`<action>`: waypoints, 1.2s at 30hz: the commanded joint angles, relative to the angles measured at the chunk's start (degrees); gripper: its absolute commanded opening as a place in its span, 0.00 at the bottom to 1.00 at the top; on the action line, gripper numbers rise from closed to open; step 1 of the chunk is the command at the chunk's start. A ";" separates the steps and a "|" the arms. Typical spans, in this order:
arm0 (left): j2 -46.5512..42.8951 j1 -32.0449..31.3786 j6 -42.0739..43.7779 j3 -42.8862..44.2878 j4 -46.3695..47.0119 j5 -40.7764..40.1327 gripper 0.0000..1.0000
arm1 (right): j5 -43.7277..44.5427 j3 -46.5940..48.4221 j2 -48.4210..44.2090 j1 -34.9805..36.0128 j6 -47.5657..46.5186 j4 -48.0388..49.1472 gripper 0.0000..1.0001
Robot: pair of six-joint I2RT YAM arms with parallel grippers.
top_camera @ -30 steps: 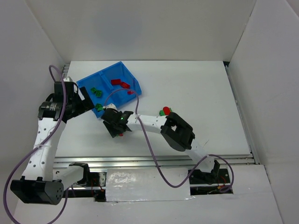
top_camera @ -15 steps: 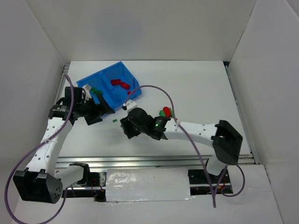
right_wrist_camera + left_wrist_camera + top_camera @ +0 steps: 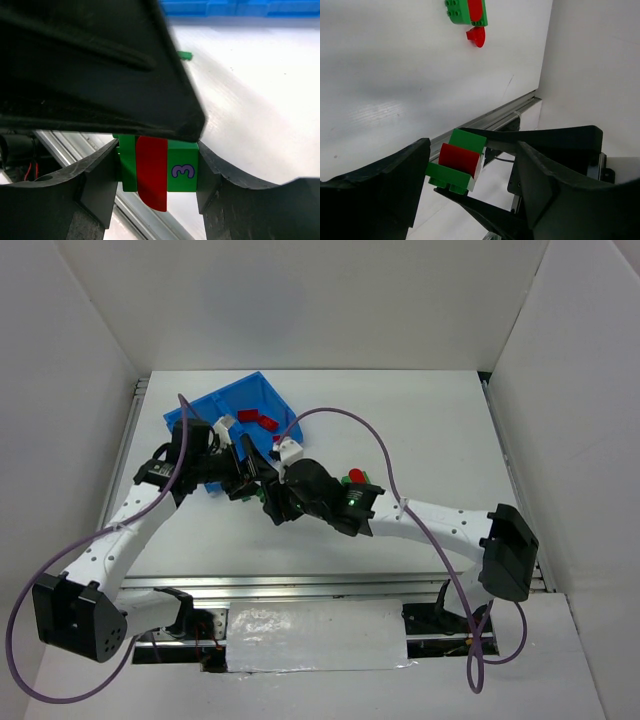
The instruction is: Sort the legos into containers by color
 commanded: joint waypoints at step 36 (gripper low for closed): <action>1.97 -3.72 3.52 4.08 16.30 8.06 0.00 | -49.95 -0.66 -11.78 -20.57 -0.67 0.64 1.00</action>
